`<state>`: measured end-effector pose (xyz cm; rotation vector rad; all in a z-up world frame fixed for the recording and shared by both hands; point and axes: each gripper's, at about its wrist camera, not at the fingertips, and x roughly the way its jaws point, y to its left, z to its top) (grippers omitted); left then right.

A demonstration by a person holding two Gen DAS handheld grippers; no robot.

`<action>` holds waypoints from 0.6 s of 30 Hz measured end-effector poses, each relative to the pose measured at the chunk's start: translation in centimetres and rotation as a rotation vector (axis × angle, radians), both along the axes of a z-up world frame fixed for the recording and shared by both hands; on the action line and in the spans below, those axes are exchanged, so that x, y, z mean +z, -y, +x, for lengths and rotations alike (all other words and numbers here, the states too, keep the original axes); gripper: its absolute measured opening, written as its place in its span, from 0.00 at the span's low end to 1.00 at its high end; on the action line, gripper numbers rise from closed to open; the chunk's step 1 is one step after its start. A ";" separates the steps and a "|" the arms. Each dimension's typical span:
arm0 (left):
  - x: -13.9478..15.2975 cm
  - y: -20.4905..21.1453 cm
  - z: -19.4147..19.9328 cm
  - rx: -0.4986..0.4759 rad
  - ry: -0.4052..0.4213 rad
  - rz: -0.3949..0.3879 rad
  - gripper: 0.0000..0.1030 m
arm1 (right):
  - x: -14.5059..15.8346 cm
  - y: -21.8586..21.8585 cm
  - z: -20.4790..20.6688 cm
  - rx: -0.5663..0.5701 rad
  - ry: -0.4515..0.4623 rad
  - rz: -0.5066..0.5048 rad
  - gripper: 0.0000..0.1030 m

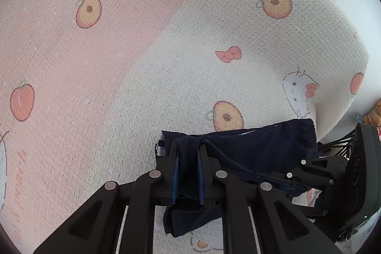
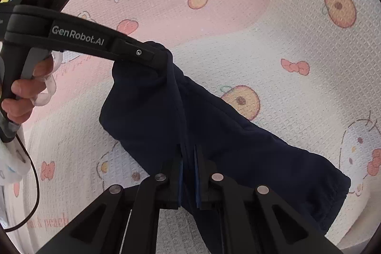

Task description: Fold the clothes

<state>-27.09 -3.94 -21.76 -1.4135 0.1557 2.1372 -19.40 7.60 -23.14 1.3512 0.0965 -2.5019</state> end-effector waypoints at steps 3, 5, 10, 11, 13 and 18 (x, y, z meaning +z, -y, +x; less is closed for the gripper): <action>-1.0 -0.7 -0.4 -0.005 0.001 -0.061 0.09 | -0.6 -0.1 -0.5 -0.006 0.018 0.006 0.05; -1.6 -0.9 -0.5 -0.007 0.018 -0.072 0.09 | -1.1 -0.2 -0.8 -0.006 0.035 0.005 0.05; -2.8 -0.7 -1.2 0.037 0.093 -0.059 0.13 | -1.2 -0.7 -1.1 -0.027 0.061 -0.030 0.05; -3.0 -0.3 -1.6 0.057 0.142 -0.031 0.13 | -1.2 -0.8 -1.1 -0.031 0.067 -0.032 0.05; -3.4 0.4 -2.3 0.098 0.238 0.026 0.13 | -0.8 -0.6 -0.6 -0.031 0.074 -0.034 0.05; -2.0 2.6 -2.7 0.221 0.322 0.105 0.14 | 1.7 -1.3 1.0 -0.061 -0.003 -0.051 0.69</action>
